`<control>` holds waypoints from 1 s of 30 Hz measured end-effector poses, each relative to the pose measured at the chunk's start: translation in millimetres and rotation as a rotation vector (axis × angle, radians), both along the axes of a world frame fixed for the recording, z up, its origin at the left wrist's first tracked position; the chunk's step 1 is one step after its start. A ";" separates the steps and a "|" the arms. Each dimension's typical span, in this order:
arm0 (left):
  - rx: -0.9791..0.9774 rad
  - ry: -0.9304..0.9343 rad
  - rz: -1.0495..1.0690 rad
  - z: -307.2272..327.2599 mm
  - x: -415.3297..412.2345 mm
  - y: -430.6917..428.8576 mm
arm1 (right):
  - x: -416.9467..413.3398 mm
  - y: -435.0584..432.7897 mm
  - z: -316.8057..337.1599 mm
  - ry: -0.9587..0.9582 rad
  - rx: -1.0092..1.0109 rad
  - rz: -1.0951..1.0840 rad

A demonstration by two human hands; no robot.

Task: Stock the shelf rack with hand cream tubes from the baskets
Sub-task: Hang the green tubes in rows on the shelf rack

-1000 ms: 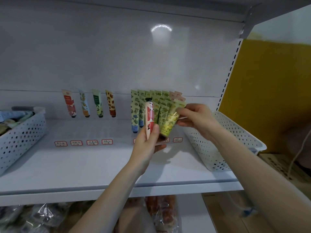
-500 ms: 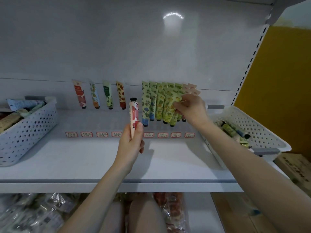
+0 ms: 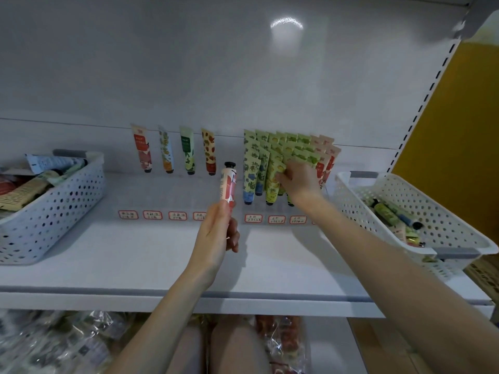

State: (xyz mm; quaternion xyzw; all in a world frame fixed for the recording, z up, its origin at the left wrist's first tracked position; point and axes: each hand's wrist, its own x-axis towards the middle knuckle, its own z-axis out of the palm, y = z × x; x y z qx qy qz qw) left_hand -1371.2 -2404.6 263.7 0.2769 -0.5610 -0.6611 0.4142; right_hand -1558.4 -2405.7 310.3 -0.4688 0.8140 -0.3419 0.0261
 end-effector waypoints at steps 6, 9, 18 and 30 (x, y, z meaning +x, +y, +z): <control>0.032 0.028 -0.031 -2.9 0.4 -2.4 | 0.2 -6.3 2.3 0.027 0.067 -0.028; 0.027 0.027 -0.036 -2.9 0.0 -1.2 | 2.1 -5.9 2.8 0.025 0.074 -0.031; 0.095 0.063 -0.096 3.9 4.2 3.2 | 4.4 6.9 15.5 -0.076 0.054 -0.008; 0.341 0.253 -0.417 26.1 1.5 21.4 | 14.4 64.1 56.6 -0.284 -0.304 0.224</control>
